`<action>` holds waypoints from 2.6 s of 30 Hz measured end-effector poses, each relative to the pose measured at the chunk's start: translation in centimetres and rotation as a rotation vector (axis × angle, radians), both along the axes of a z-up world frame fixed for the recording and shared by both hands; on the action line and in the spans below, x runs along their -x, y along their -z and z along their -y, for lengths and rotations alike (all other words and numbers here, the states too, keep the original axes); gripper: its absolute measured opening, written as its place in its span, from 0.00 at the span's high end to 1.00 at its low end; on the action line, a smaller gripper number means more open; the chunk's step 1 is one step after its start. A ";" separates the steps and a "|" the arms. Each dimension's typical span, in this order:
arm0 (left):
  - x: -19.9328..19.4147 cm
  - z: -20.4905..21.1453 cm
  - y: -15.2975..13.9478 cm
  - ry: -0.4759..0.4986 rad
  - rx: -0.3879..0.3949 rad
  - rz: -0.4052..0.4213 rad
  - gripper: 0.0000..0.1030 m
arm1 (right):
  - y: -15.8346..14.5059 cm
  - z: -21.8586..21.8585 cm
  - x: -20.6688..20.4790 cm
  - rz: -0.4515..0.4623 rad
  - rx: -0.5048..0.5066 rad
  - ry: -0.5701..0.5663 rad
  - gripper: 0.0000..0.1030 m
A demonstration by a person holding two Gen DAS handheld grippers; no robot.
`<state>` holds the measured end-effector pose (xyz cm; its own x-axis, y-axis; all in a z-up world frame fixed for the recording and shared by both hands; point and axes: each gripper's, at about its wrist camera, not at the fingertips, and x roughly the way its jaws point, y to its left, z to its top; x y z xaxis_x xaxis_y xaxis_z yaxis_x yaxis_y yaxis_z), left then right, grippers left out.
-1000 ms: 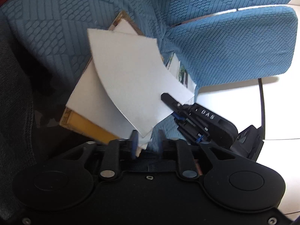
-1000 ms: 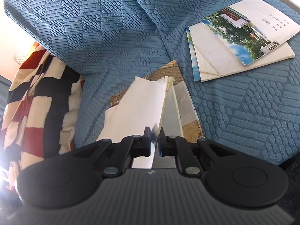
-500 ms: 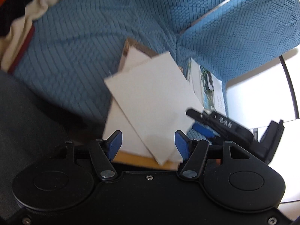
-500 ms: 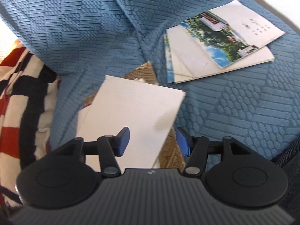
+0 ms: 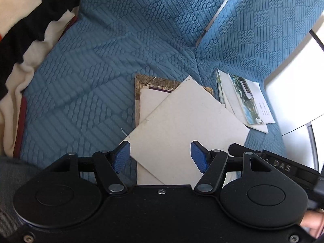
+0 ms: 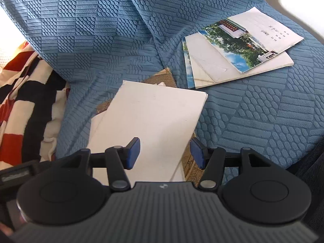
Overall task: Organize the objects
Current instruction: 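Lower the white sheet onto the stack and open both tools, then press the sheet flat on the stack with both open tools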
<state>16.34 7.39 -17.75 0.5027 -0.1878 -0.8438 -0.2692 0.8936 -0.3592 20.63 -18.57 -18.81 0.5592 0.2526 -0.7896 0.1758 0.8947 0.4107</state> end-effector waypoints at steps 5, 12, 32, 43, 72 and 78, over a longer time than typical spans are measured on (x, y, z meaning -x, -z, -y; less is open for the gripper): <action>-0.7 -0.4 0.7 0.004 -0.049 0.004 0.38 | 0.1 -0.7 0.4 0.015 0.013 -0.020 0.43; -1.3 -1.0 2.1 0.021 -0.022 0.009 0.38 | 0.9 -0.8 -0.3 0.009 0.033 -0.011 0.44; 0.1 -1.9 1.8 0.033 0.126 0.032 0.48 | 0.9 -0.4 -1.4 0.032 0.061 -0.046 0.52; 3.8 -0.6 0.1 0.009 0.199 0.041 0.48 | -0.2 -0.6 -1.6 0.070 0.077 -0.118 0.52; 6.4 -0.1 0.9 -0.025 0.224 -0.021 0.48 | -0.1 -2.0 -1.9 0.103 0.110 -0.192 0.52; 6.1 0.4 1.0 -0.024 0.215 -0.025 0.48 | 0.1 -2.0 -2.2 0.106 0.124 -0.202 0.52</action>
<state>10.22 7.03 -18.75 0.4885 -0.3531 -0.7979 -0.3007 0.7903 -0.5338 22.79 -16.62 -18.96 0.5888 0.2725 -0.7609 -0.0499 0.9519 0.3024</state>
